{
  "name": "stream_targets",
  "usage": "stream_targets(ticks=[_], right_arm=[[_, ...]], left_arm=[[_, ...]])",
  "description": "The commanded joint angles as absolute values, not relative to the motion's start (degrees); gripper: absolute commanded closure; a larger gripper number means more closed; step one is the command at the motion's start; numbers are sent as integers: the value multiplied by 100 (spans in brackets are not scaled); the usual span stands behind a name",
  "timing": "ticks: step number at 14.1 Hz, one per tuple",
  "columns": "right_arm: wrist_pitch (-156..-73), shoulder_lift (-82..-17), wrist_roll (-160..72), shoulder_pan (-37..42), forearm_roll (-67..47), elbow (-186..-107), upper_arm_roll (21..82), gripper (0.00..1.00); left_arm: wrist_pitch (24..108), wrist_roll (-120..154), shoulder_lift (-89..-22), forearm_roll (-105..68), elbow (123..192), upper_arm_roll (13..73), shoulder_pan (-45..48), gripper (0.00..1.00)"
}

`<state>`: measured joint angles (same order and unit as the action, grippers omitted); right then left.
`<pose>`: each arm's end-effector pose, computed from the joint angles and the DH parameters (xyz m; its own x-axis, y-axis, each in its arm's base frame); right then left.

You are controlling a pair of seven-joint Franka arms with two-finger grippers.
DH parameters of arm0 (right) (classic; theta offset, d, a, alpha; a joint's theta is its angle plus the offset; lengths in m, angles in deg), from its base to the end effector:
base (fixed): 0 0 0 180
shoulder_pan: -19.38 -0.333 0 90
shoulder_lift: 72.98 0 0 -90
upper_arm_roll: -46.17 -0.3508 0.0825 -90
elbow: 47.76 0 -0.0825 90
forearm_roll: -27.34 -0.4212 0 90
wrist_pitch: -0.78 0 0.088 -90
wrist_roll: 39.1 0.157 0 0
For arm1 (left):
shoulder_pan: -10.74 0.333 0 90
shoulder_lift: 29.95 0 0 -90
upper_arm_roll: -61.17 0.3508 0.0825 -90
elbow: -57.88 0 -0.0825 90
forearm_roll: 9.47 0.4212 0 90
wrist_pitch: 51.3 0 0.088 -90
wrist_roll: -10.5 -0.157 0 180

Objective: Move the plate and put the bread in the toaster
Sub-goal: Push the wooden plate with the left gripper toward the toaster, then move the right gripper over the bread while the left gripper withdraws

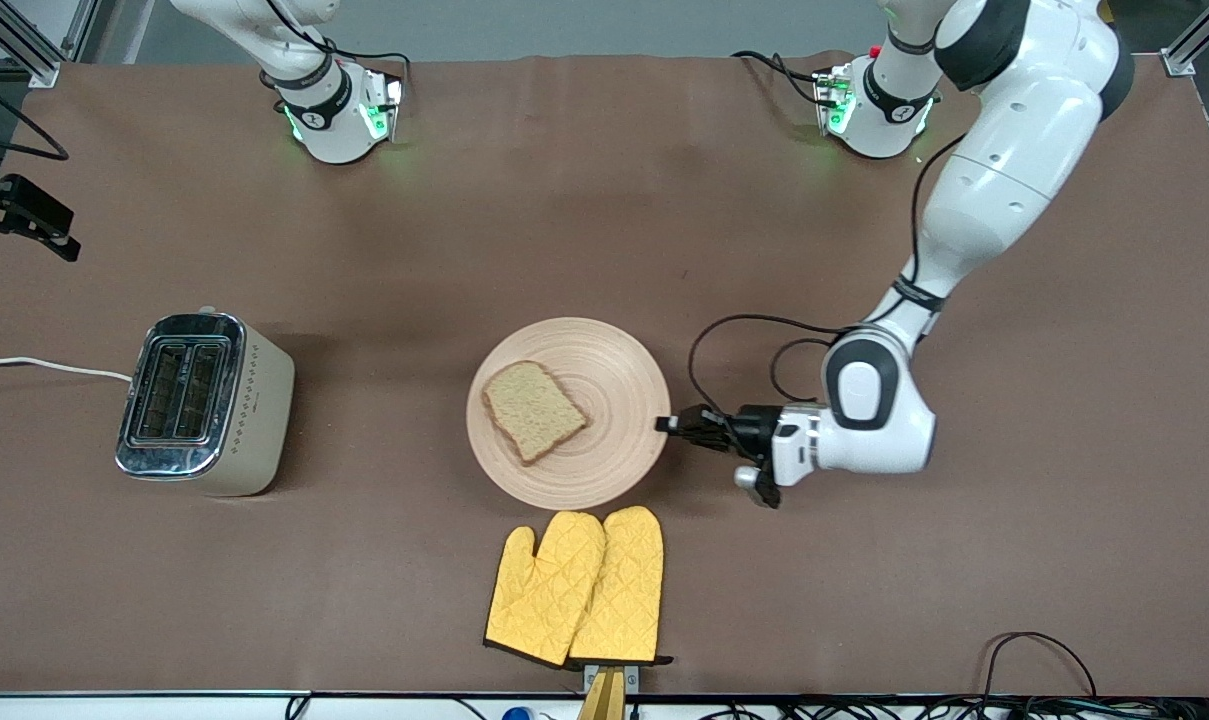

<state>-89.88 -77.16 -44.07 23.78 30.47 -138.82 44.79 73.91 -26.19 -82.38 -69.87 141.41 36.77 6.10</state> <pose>0.5697 -0.0381 0.6436 0.9976 0.0347 0.0608 0.0309 -0.9976 0.0618 0.6838 -0.3896 0.1613 0.9748 -0.2163 0.0540 -0.1387 -0.3987 0.9065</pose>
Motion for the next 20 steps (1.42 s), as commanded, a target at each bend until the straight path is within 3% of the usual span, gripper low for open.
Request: stream_targets(ticks=[1, 10, 17, 20], right_arm=[[-8966, -7746, -4447, 2386, 3059, -13916, 4486, 0], [-8958, -7755, -4447, 2386, 3059, -13916, 4486, 0], [-8896, -7694, -4438, 2359, 3024, -13881, 4477, 0], [-8905, -7483, -4438, 2333, 3024, -13881, 4337, 0]], left_arm=[[7551, -2624, -8294, -7239, 14208, 3638, 495, 100], [8176, -2677, -8585, -7828, 14234, 3647, -59, 100], [8097, -2651, -8471, -7758, 14453, 3700, 274, 100], [8089, -2624, -8383, -7758, 14691, 3700, 327, 91]])
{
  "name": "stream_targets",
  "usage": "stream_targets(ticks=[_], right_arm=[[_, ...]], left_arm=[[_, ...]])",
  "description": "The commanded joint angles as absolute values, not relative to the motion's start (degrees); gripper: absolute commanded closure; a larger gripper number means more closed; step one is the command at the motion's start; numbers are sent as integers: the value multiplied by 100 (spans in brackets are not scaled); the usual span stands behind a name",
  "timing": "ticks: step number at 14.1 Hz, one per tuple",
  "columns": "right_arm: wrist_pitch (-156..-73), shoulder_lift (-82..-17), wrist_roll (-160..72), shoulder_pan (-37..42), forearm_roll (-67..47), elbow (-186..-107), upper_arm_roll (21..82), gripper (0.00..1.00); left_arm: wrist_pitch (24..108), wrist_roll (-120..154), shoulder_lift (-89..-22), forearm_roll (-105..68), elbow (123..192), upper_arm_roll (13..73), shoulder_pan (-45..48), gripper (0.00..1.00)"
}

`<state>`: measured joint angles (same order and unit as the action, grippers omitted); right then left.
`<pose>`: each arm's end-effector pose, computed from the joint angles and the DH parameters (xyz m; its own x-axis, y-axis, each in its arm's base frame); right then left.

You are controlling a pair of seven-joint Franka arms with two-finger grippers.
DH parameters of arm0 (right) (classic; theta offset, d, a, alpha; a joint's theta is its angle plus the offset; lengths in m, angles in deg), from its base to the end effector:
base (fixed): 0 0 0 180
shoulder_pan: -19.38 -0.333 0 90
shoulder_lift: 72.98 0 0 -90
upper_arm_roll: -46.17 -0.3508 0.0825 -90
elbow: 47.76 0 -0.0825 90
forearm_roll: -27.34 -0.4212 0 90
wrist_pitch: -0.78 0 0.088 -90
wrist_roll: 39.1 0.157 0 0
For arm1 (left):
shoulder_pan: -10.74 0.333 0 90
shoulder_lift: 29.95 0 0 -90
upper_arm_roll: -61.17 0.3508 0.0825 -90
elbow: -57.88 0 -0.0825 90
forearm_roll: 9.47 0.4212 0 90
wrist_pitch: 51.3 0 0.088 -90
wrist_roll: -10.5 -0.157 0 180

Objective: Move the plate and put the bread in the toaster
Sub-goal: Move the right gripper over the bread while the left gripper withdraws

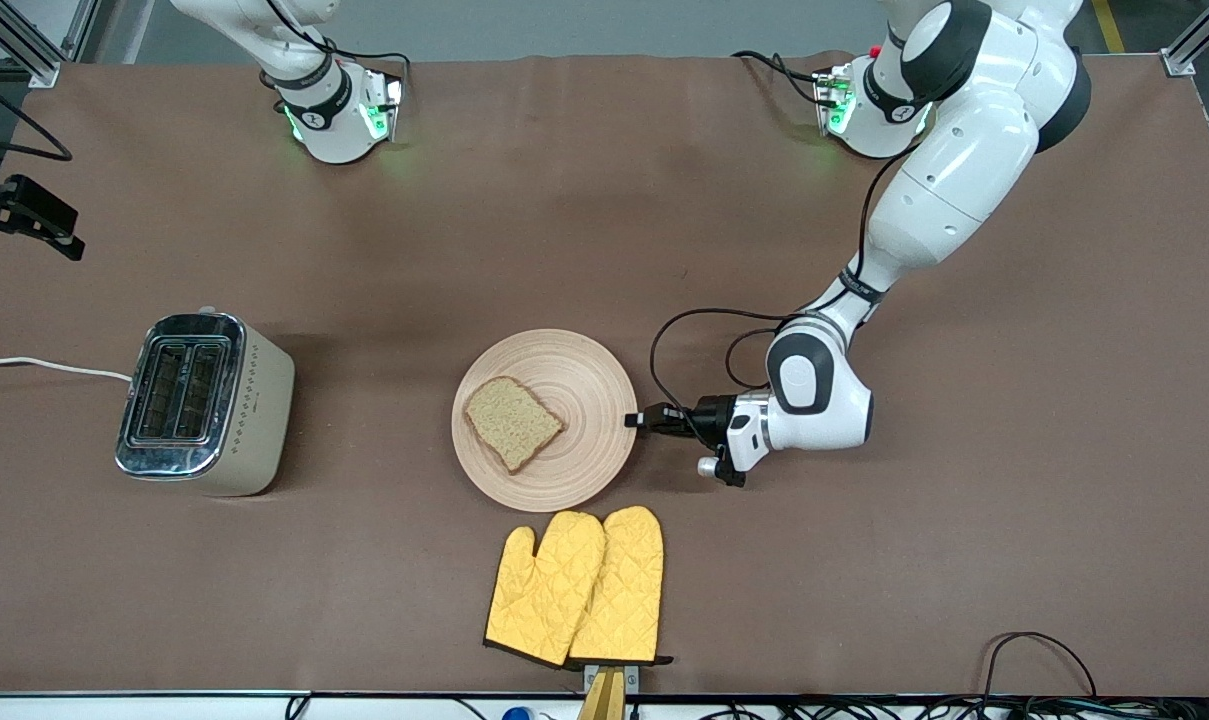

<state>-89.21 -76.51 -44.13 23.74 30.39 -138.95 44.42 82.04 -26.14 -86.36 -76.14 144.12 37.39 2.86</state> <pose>0.5716 -0.0339 0.6348 0.9985 0.0421 0.0356 0.0400 -0.9975 0.0584 0.6539 -0.4089 0.0881 0.9931 -0.1052 -0.0520 -0.0008 -0.4493 0.8934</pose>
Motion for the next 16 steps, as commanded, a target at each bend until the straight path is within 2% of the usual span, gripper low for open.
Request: stream_targets(ticks=[1, 3, 4, 6, 12, 14, 16], right_arm=[[-8940, -7430, -4342, 2350, 3041, -13881, 4101, 0], [-8975, -7316, -3730, 2333, 2937, -13881, 3915, 0], [-9062, -7255, -3482, 2333, 2657, -13881, 3784, 0], [-9281, -7053, -3017, 2307, 2392, -13890, 3669, 0], [-10344, -5911, -1312, 2263, 2188, -13899, 2563, 0], [-10749, -5411, -513, 2184, 2450, -13916, 2289, 0], [-10943, -4980, 295, 2122, 3187, -13943, 2026, 0]], left_arm=[[8089, -2615, -8366, -7758, 14744, 3700, 327, 76], [8089, -2362, -8278, -7749, 14806, 3708, 328, 13], [8097, -2291, -8199, -7749, 14806, 3717, 336, 0], [8097, -1828, -7945, -7592, 14780, 3822, 380, 0], [7931, 398, -7470, -4869, 14077, 3972, 985, 0], [7703, 601, -7356, -4447, 13884, 4007, 1170, 0], [7570, 968, -7067, -3850, 13865, 4016, 1311, 0]])
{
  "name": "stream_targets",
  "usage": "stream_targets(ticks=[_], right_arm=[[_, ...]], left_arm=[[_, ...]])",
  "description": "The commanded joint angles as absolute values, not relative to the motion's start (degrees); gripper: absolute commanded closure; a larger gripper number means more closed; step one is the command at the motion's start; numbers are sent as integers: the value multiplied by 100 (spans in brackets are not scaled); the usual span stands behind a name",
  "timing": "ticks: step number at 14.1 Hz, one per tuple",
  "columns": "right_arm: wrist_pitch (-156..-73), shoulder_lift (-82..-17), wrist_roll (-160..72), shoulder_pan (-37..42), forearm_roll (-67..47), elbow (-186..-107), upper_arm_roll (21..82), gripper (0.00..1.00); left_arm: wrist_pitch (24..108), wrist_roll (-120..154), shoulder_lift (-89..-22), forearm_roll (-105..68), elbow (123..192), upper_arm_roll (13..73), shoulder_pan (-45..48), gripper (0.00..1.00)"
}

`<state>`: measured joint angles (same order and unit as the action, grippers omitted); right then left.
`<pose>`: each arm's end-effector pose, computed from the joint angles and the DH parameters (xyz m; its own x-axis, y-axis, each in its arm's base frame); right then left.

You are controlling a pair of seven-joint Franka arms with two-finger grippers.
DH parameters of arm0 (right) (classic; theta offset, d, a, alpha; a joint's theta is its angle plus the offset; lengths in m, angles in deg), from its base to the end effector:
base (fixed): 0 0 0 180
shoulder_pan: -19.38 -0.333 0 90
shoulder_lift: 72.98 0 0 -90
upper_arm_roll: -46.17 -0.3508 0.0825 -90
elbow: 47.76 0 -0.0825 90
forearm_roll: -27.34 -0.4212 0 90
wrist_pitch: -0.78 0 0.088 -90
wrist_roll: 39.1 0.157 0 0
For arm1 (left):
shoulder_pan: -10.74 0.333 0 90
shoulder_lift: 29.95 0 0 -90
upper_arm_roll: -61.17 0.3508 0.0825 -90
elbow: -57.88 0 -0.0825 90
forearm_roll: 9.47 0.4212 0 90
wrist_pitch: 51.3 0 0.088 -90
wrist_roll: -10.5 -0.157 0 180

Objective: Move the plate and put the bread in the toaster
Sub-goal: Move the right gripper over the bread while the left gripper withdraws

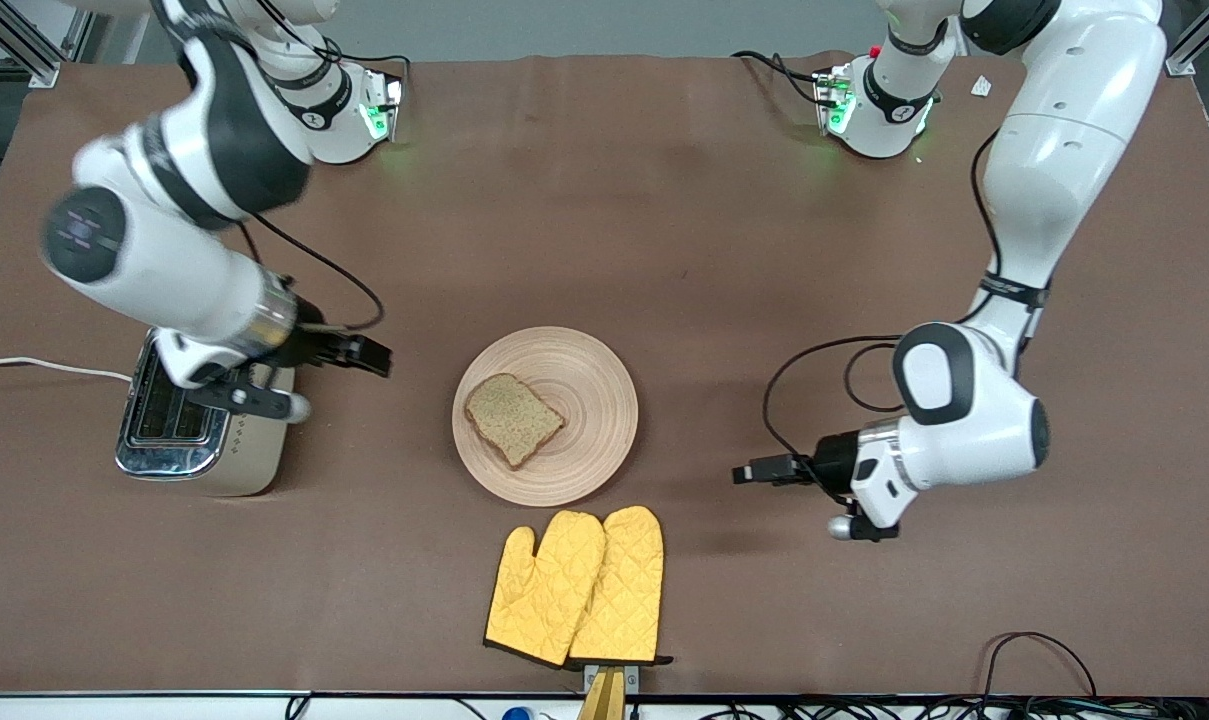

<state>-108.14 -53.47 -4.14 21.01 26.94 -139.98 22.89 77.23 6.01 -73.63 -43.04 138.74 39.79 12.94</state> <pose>0.6547 0.2336 0.4131 0.9644 -0.2454 -0.0984 -0.2549 -0.9618 -0.1002 0.7681 -0.2459 0.2585 0.9986 0.0492 -0.0180 0.0487 -0.7457 0.6645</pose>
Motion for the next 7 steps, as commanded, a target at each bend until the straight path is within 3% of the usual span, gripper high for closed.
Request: stream_targets(ticks=[1, 7], right_arm=[[-11031, -4778, 682, 2122, 3399, -13943, 1938, 0], [-12402, -3907, 1668, 1947, 3856, -14409, 1884, 0]], left_arm=[[7509, 1232, -6873, -3438, 13865, 4016, 1312, 0], [6325, 2682, -5845, -1179, 13883, 4025, 1303, 0]])
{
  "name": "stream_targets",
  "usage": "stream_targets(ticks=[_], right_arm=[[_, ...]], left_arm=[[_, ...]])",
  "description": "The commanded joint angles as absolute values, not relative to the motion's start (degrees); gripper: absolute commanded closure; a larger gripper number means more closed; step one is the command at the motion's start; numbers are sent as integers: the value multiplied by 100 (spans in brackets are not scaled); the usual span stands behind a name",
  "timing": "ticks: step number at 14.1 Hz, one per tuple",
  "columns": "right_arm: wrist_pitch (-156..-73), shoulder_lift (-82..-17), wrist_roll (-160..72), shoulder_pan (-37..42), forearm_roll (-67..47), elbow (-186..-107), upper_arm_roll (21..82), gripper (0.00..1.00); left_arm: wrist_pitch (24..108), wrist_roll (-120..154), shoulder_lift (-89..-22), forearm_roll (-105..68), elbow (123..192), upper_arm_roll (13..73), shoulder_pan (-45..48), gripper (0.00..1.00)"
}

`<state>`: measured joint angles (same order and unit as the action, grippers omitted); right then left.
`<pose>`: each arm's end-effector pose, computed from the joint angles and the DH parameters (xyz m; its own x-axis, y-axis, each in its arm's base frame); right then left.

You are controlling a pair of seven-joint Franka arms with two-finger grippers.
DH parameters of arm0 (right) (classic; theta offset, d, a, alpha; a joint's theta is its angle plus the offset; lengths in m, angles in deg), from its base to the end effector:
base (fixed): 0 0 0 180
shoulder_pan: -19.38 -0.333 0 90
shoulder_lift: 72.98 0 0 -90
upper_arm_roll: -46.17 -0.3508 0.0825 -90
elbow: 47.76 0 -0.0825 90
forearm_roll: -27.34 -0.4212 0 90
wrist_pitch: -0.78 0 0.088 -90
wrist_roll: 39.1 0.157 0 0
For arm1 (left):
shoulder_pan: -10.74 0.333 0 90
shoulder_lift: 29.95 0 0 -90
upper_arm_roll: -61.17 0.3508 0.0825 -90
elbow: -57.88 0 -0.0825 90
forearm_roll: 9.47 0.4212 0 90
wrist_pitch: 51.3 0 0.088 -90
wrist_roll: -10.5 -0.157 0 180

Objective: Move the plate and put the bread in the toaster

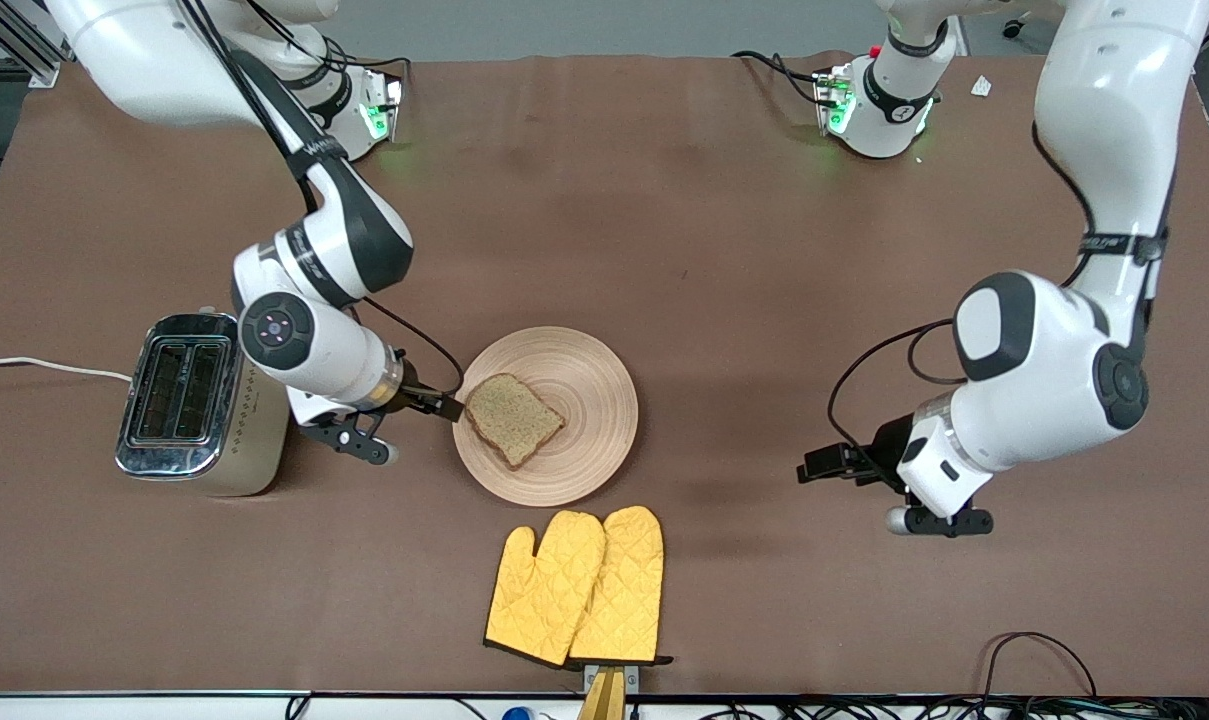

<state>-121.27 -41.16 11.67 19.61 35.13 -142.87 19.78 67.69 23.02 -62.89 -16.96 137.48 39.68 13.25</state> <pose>0.6633 0.2798 0.2706 0.9117 -0.3958 -0.1101 -0.4036 -0.9130 -0.0600 0.7546 -0.2165 0.3789 0.9983 0.0226 0.0535 0.0033 -0.9416 0.3366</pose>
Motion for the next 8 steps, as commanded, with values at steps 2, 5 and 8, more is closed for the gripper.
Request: stream_targets(ticks=[2, 5, 8], right_arm=[[-12560, -3686, 2170, 1850, 4279, -14409, 1884, 1], [-12833, -3484, 2233, 1753, 4324, -14417, 1884, 11], [-12947, -3457, 2434, 1683, 4333, -14461, 1884, 25]], left_arm=[[5762, 2825, -5423, -580, 13874, 4025, 1373, 0], [5120, 2781, -4878, -411, 13874, 4025, 1653, 0], [4487, 2633, -4351, -52, 13865, 3964, 1970, 0]])
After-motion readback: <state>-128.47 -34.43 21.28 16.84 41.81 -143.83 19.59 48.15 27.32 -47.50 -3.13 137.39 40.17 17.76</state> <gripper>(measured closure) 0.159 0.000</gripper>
